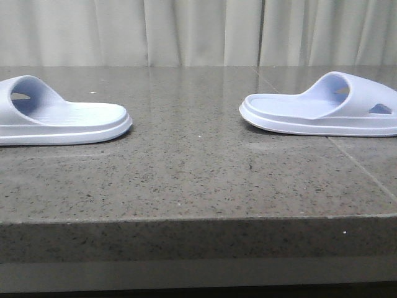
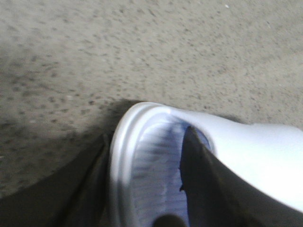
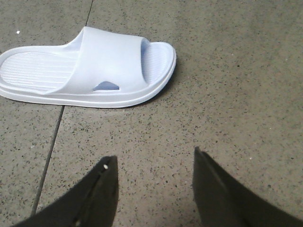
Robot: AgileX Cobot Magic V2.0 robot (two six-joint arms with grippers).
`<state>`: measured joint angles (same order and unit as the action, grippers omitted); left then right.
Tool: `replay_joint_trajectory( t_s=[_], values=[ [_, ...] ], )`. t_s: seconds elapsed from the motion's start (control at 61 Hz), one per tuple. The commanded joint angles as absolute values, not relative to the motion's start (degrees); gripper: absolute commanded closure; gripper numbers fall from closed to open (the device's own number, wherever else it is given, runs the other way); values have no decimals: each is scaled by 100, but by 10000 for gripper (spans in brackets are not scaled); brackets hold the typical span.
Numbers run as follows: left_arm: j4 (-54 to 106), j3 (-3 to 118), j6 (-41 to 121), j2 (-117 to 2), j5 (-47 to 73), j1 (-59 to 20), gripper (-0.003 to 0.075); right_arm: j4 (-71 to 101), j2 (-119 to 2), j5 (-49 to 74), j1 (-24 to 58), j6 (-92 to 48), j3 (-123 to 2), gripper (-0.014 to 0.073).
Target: Insert blue slippers together front up
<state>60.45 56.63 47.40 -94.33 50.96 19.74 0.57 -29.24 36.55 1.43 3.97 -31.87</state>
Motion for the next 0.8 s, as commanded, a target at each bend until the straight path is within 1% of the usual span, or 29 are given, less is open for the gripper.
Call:
replay_joint_trajectory(
  t_s=[0.0, 0.066, 0.115, 0.361, 0.541, 0.787],
  values=[
    [6002, 5722, 4770, -9362, 5357, 1885, 393, 0, -2979, 3223, 112, 376, -3379, 201],
    [6002, 5722, 4770, -9362, 5393, 1885, 424, 0, -2979, 3223, 112, 376, -3379, 201],
    [6002, 5722, 4770, -9362, 5431, 1885, 468, 0, -2979, 3223, 112, 376, -3379, 201],
    [6021, 5722, 4770, -9362, 5555, 1885, 736, 0, -2979, 3222, 112, 376, -3379, 201],
    [6239, 5919, 4770, -9334, 6050, 1861, 741, 45, -2979, 3302, 112, 376, -3455, 201],
    [6540, 5929, 4914, -8710, 6168, 1496, 741, 45, -3326, 4111, 112, 376, -4018, 201]
  ],
)
